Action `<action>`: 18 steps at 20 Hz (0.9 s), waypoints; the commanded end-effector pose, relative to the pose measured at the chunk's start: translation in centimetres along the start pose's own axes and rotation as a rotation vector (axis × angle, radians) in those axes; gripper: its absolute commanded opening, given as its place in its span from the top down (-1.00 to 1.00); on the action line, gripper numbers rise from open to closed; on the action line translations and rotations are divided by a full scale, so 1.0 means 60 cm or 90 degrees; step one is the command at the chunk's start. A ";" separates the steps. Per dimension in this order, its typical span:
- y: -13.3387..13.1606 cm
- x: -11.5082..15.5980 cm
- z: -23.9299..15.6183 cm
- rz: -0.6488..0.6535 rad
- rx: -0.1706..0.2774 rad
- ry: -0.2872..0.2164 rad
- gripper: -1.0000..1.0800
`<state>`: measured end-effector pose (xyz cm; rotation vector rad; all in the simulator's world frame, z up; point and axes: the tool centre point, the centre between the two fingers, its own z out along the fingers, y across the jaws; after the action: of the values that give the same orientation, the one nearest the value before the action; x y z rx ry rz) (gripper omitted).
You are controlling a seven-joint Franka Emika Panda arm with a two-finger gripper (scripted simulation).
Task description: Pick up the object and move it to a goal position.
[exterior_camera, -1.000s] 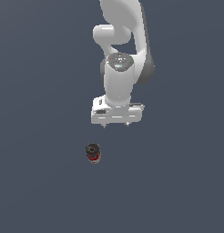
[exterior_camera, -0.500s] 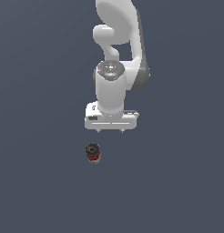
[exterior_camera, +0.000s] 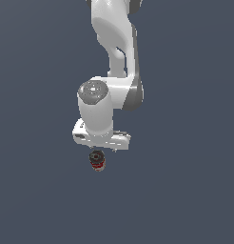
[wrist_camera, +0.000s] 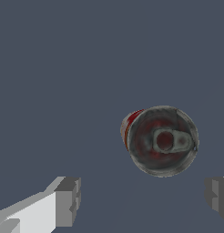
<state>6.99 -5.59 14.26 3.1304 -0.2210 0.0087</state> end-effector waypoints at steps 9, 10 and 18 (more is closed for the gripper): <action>0.044 0.038 0.024 0.053 0.002 -0.004 -0.92; 0.046 0.039 0.025 0.054 0.002 -0.004 -0.92; 0.046 0.038 0.043 0.054 0.002 -0.004 -0.92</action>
<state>8.92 -8.64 12.19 3.1213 -0.3546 0.0020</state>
